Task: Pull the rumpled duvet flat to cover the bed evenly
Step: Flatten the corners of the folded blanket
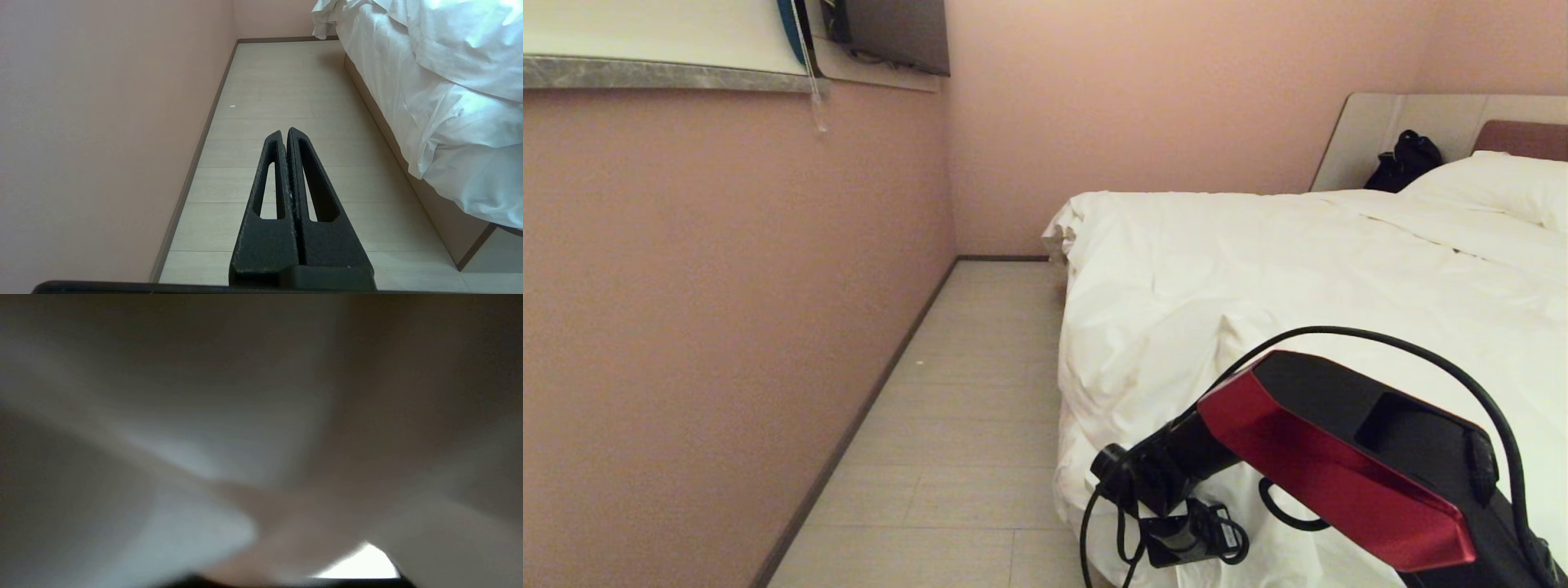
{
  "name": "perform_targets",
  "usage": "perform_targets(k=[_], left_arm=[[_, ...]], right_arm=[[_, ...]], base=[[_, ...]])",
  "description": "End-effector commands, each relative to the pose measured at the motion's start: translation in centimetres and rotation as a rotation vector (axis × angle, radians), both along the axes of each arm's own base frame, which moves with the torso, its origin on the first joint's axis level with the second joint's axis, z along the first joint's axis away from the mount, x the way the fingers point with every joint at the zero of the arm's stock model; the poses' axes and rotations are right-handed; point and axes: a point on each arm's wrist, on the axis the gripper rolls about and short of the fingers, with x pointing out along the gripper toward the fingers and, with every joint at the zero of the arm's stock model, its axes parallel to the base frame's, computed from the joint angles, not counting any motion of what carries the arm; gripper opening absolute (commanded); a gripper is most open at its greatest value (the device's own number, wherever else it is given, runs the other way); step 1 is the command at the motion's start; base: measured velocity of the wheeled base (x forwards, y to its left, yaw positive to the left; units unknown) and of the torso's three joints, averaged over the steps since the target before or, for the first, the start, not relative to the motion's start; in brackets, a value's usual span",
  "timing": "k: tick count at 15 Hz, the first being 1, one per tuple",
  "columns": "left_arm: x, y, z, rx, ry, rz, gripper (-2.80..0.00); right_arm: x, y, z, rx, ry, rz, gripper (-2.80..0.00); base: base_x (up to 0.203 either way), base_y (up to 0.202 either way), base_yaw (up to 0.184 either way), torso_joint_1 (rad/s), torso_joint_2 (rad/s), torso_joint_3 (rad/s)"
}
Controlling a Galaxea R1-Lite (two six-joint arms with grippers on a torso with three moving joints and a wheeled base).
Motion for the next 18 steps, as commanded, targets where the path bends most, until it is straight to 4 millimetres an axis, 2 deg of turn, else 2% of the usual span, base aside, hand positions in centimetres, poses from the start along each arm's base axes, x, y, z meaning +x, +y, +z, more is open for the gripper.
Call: perform_targets(k=[1,9,12,15,18], left_arm=[[0.0,0.0,0.0,0.0,-0.001,-0.001,-2.8],[0.0,0.0,0.0,0.0,-0.001,0.0,-2.8],[0.0,0.0,0.0,0.0,-0.001,-0.001,-2.8],[0.0,0.0,0.0,0.0,-0.001,0.0,-2.8],[0.0,0.0,0.0,0.0,-0.001,-0.001,-2.8]], right_arm=[[0.1,0.0,0.0,-0.001,-0.003,-0.005,-2.8],[0.3,-0.3,0.1,0.002,-0.006,-0.015,-2.8],[0.1,-0.1,1.3,0.028,-0.022,-0.017,-2.8],[-1.6,1.8,6.1,0.12,-0.084,0.046,-2.8],[-5.3,4.6,11.4,0.252,-0.092,0.153,-2.8]], base=[[0.0,0.0,0.0,0.0,0.0,0.0],[0.0,0.0,0.0,0.0,0.0,0.0],[0.0,0.0,0.0,0.0,0.0,0.0],[0.0,0.0,0.0,0.0,0.0,0.0],[0.0,0.0,0.0,0.0,0.0,0.0]])
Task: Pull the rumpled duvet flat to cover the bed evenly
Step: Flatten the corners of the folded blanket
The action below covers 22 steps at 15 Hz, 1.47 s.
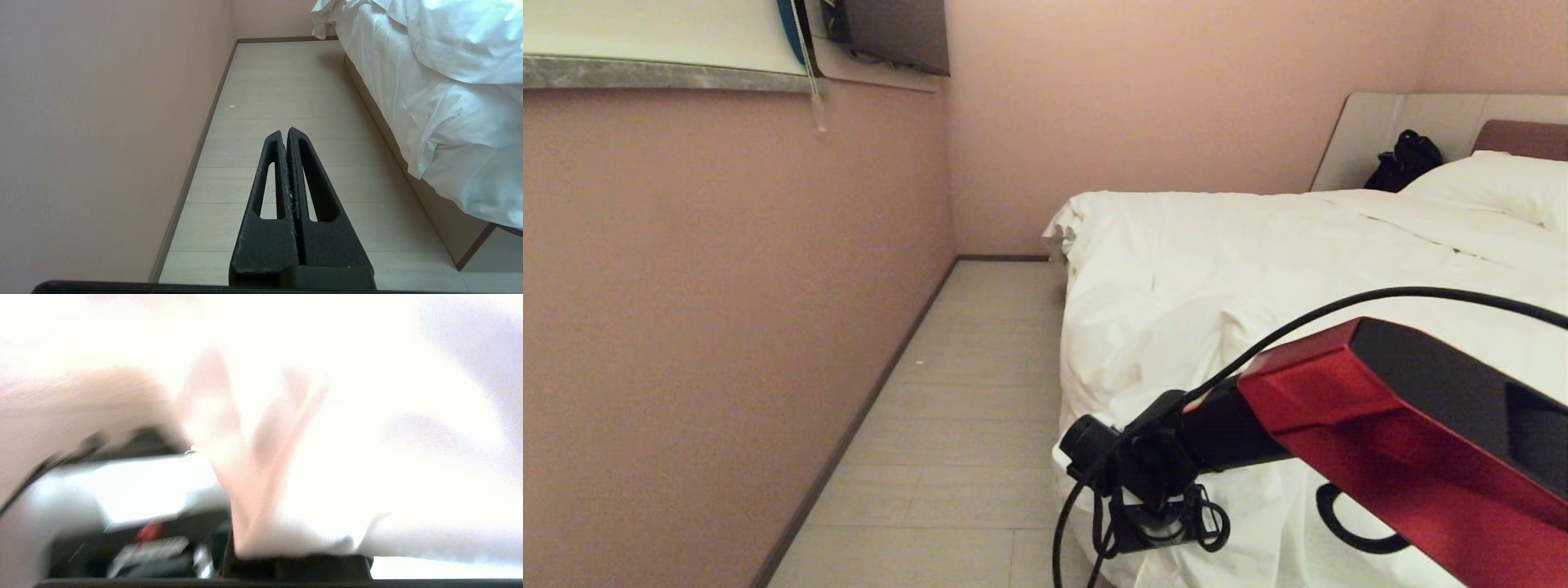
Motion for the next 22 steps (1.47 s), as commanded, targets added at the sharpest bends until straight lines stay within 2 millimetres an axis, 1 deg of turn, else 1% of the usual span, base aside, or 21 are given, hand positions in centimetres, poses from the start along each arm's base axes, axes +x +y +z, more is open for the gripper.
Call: perform_targets(k=[1,3,4,6,8,9,11,12,13,17,19,21,22], left_arm=[[0.0,0.0,0.0,0.0,-0.001,0.001,-2.8],[0.0,0.0,0.0,0.0,-0.001,0.0,-2.8],[0.0,0.0,0.0,0.0,-0.001,0.001,-2.8],[0.0,0.0,0.0,0.0,-0.001,0.002,-2.8],[0.0,0.0,0.0,0.0,-0.001,0.0,-2.8],[0.0,0.0,0.0,0.0,-0.001,0.001,-2.8],[0.0,0.0,0.0,0.0,-0.001,0.001,-2.8],[0.0,0.0,0.0,0.0,-0.001,0.002,-2.8],[0.0,0.0,0.0,0.0,-0.001,0.002,-2.8],[0.0,0.0,0.0,0.0,-0.001,0.001,-2.8],[0.0,0.0,0.0,0.0,-0.001,0.0,-2.8],[0.0,0.0,0.0,0.0,-0.001,0.002,-2.8],[0.0,0.0,0.0,0.0,-0.001,0.002,-2.8]], right_arm=[[-2.7,1.4,4.5,0.116,0.0,0.07,-2.8],[-5.5,3.1,7.1,0.189,0.018,0.145,-2.8],[-6.5,3.7,8.2,0.219,0.019,0.175,-2.8],[-7.7,4.6,9.8,0.276,0.008,0.22,-2.8],[-8.8,5.2,11.0,0.321,0.008,0.264,-2.8],[-9.2,5.4,11.3,0.332,0.013,0.279,-2.8],[-10.7,6.0,11.8,0.358,0.03,0.331,-2.8],[-11.1,6.1,12.0,0.365,0.031,0.342,-2.8],[-12.0,6.6,12.1,0.371,0.032,0.372,-2.8],[-13.7,8.4,13.0,0.412,0.018,0.435,-2.8],[-15.2,9.7,12.8,0.42,0.023,0.482,-2.8],[-16.5,10.9,12.0,0.413,0.036,0.523,-2.8],[-16.9,11.6,11.5,0.407,0.042,0.535,-2.8]], base=[[0.0,0.0,0.0,0.0,0.0,0.0],[0.0,0.0,0.0,0.0,0.0,0.0],[0.0,0.0,0.0,0.0,0.0,0.0],[0.0,0.0,0.0,0.0,0.0,0.0],[0.0,0.0,0.0,0.0,0.0,0.0],[0.0,0.0,0.0,0.0,0.0,0.0],[0.0,0.0,0.0,0.0,0.0,0.0],[0.0,0.0,0.0,0.0,0.0,0.0],[0.0,0.0,0.0,0.0,0.0,0.0],[0.0,0.0,0.0,0.0,0.0,0.0],[0.0,0.0,0.0,0.0,0.0,0.0],[0.0,0.0,0.0,0.0,0.0,0.0],[0.0,0.0,0.0,0.0,0.0,0.0]])
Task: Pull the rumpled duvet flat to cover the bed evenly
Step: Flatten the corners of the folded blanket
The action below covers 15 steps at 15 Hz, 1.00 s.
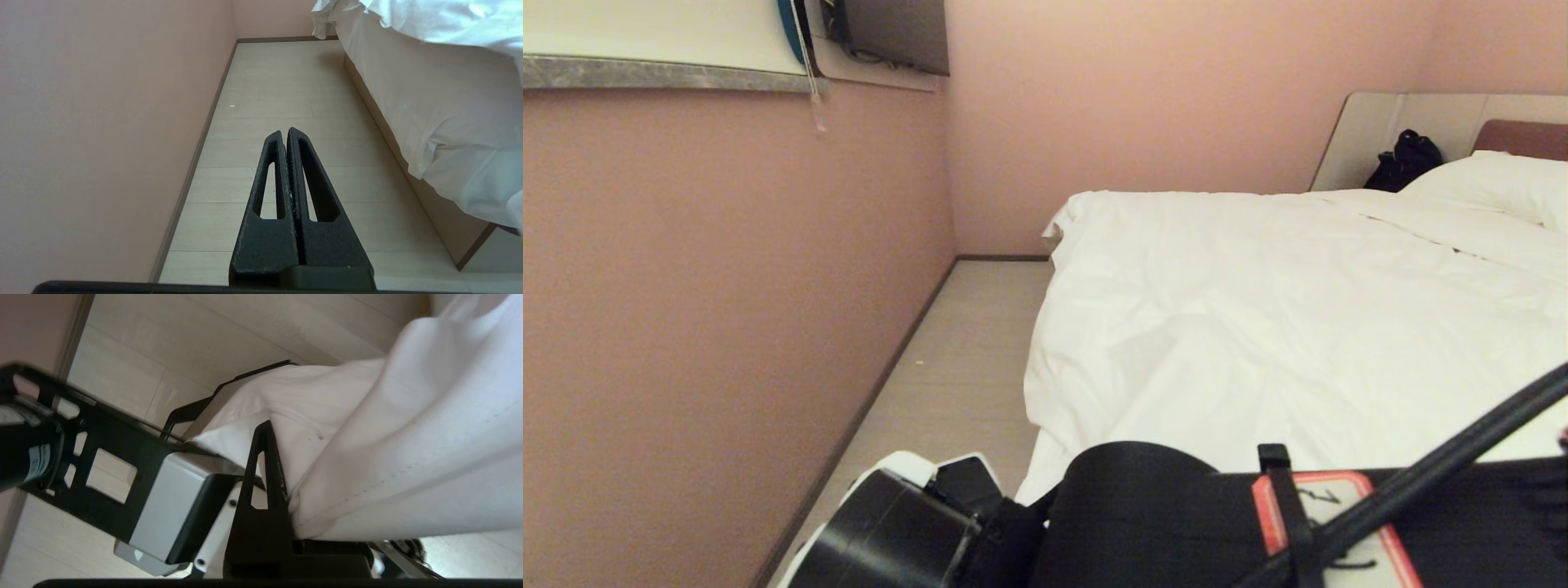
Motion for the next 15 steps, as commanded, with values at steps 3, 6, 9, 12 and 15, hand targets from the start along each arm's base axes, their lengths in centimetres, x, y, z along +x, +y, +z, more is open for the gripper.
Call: perform_targets(k=[3,6,9,12,15], left_arm=[[0.0,0.0,0.0,0.0,-0.001,0.001,-2.8],[0.0,0.0,0.0,0.0,-0.001,0.001,-2.8],[0.0,0.0,0.0,0.0,-0.001,0.001,-2.8],[0.0,0.0,0.0,0.0,-0.001,0.0,-2.8],[0.0,0.0,0.0,0.0,-0.001,0.001,-2.8]], right_arm=[[-0.3,2.4,-1.4,0.01,0.014,0.029,-2.8],[-1.3,3.5,-2.0,0.014,0.016,0.065,-2.8],[-1.7,4.0,-3.2,-0.005,0.053,0.084,-2.8],[-2.6,4.6,-4.1,-0.013,0.063,0.109,-2.8],[-2.6,4.9,-4.4,-0.007,0.065,0.11,-2.8]], base=[[0.0,0.0,0.0,0.0,0.0,0.0],[0.0,0.0,0.0,0.0,0.0,0.0],[0.0,0.0,0.0,0.0,0.0,0.0],[0.0,0.0,0.0,0.0,0.0,0.0],[0.0,0.0,0.0,0.0,0.0,0.0]])
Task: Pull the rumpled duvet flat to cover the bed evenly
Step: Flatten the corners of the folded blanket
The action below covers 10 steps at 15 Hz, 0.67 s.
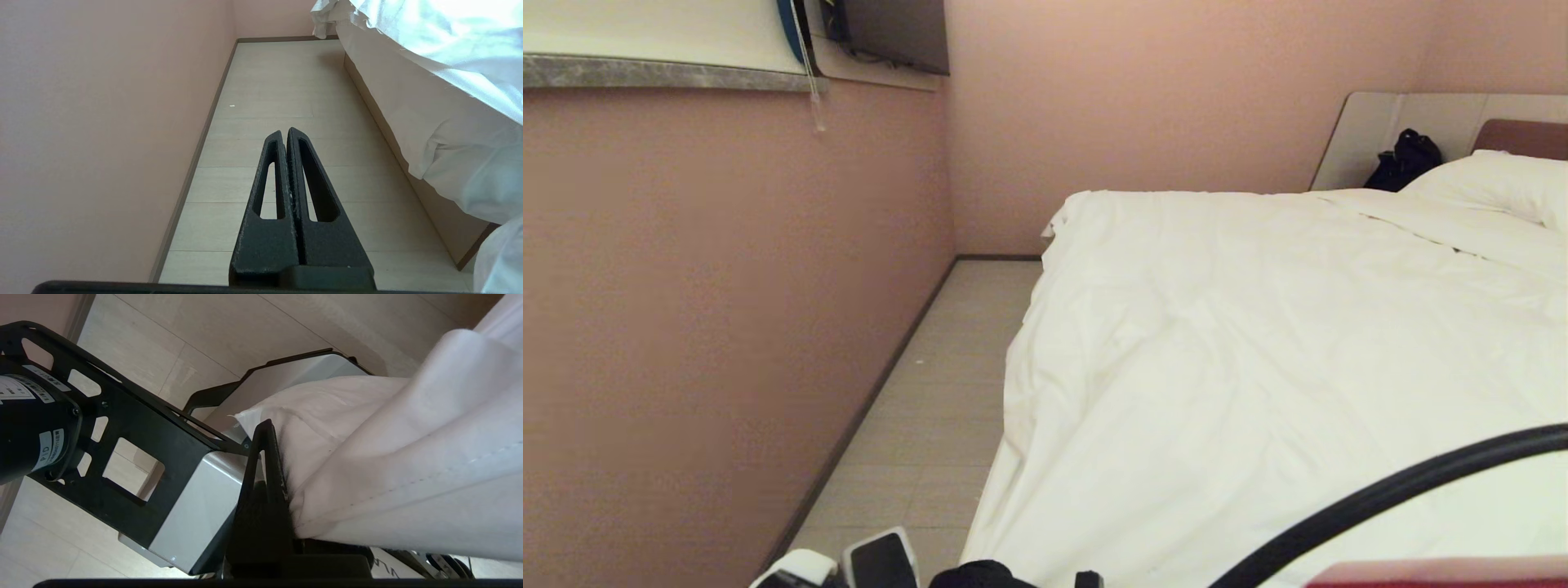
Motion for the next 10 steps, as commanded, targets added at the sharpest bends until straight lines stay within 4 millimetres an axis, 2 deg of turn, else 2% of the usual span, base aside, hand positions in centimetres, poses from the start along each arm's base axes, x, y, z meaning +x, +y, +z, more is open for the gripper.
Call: perform_targets(k=[1,6,7,10], left_arm=[[0.0,0.0,0.0,0.0,-0.001,0.0,-2.8],[0.0,0.0,0.0,0.0,-0.001,0.001,-2.8],[0.0,0.0,0.0,0.0,-0.001,-0.001,-2.8],[0.0,0.0,0.0,0.0,-0.001,-0.001,-2.8]], right_arm=[[0.0,0.1,-0.4,-0.011,0.004,-0.004,-2.8],[1.1,-0.1,-0.4,-0.009,0.004,-0.034,-2.8],[1.2,-0.1,-0.5,-0.012,0.006,-0.037,0.0],[1.4,-0.5,0.1,-0.007,0.007,-0.044,0.0]], base=[[0.0,0.0,0.0,0.0,0.0,0.0],[0.0,0.0,0.0,0.0,0.0,0.0],[0.0,0.0,0.0,0.0,0.0,0.0],[0.0,0.0,0.0,0.0,0.0,0.0]])
